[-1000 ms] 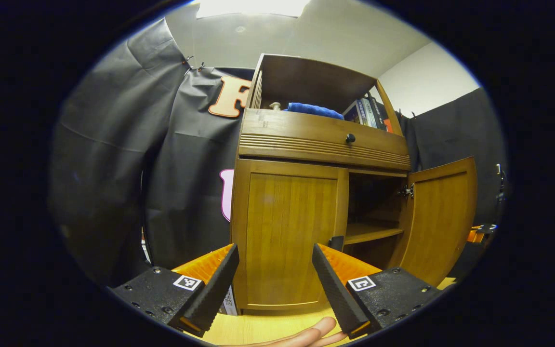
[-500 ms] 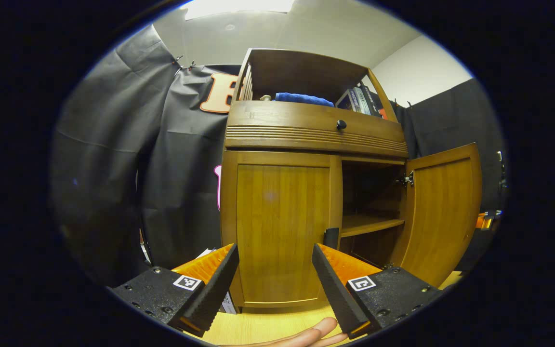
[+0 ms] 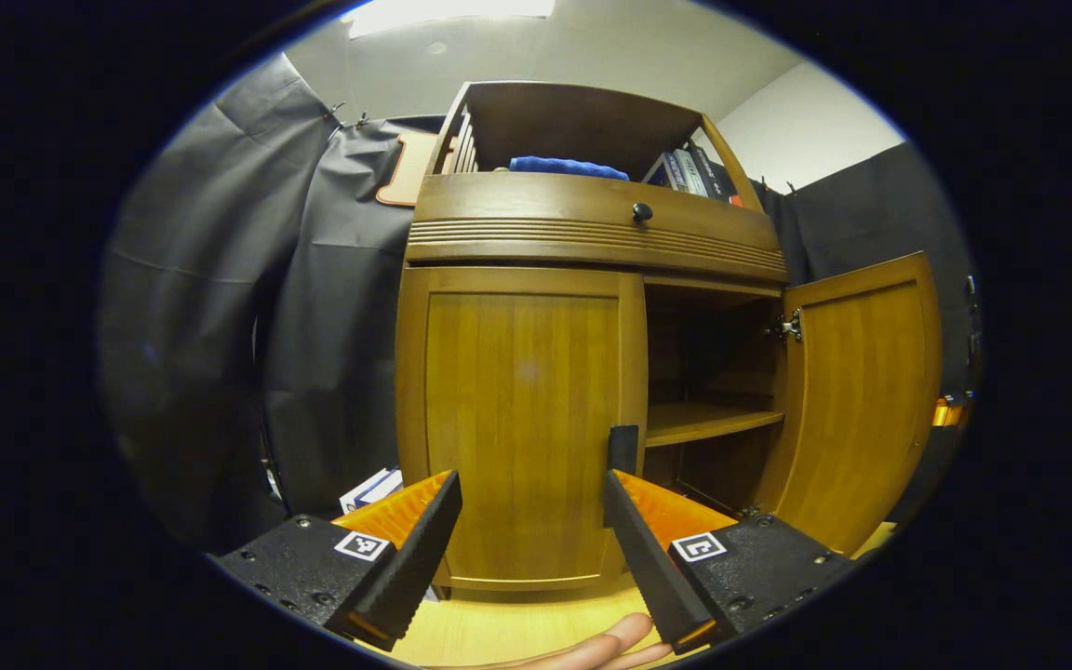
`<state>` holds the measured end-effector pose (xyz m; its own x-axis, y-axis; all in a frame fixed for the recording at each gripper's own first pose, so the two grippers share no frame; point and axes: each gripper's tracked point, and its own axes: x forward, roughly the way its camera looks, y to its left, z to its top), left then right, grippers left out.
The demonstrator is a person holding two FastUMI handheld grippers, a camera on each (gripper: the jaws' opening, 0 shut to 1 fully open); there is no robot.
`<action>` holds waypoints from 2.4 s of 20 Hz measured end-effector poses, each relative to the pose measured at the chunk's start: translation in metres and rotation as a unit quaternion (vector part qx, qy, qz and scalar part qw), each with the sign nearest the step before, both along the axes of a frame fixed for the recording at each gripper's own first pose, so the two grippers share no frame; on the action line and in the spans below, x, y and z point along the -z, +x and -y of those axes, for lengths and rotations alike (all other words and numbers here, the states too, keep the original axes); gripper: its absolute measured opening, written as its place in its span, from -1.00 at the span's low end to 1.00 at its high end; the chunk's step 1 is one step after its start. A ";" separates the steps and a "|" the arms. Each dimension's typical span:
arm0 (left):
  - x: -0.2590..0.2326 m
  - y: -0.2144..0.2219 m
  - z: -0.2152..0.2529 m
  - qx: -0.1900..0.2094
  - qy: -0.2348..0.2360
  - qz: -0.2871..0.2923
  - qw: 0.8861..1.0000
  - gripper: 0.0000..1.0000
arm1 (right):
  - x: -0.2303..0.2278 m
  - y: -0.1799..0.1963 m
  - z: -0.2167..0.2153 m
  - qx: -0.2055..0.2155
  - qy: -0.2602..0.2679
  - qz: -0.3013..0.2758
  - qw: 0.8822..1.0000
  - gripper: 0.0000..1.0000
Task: Open the right door of the double-door shoe cabinet with the right hand, and open the left door with the left hand.
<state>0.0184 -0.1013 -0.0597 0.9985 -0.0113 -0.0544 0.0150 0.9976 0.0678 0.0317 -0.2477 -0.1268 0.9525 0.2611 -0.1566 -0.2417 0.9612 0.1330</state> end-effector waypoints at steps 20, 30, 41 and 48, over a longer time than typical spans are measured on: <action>0.059 0.138 0.066 -0.014 -0.011 -0.040 0.999 0.76 | -0.108 -0.141 -0.001 0.126 -0.052 0.077 0.988 0.97; 0.079 0.145 0.063 -0.026 0.083 -0.077 0.993 -0.30 | -0.150 -0.178 -0.040 0.096 0.006 0.071 0.993 1.00; 0.084 0.142 0.070 0.031 0.042 -0.115 0.992 -0.34 | -0.156 -0.190 -0.055 0.078 -0.004 0.044 0.996 1.00; 0.083 0.143 0.073 0.072 0.029 -0.104 0.992 -0.34 | -0.152 -0.183 -0.080 0.058 -0.019 0.035 0.998 0.96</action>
